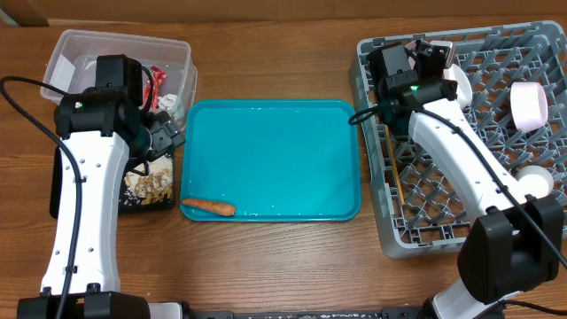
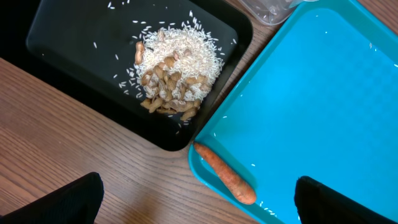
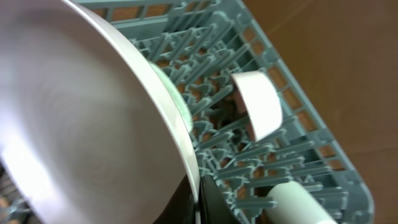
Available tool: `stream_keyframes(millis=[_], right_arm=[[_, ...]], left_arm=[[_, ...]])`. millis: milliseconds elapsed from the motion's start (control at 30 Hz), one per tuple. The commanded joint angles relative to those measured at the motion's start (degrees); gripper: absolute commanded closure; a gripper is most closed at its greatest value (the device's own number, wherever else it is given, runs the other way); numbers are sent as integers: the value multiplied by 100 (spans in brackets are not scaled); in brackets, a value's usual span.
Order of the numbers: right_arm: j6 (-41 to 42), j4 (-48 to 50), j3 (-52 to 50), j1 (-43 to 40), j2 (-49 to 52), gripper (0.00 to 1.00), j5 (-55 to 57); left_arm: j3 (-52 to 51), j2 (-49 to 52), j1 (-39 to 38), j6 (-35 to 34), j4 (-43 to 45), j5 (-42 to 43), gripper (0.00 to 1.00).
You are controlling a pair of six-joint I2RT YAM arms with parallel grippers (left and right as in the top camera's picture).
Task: Sort waste into correct bins and load items into the dishwasher
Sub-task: 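Lift the white plate into the dish rack and stand it upright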
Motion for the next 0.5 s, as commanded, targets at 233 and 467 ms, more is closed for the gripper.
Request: stream_keyframes(millis=[233, 467], right_arm=[[76, 107, 4, 83, -20, 80, -1088], [76, 37, 9, 286, -155, 76, -1659]], left_arm=[[-42, -11, 48, 46, 20, -68, 0], [-42, -11, 48, 48, 20, 33, 0]])
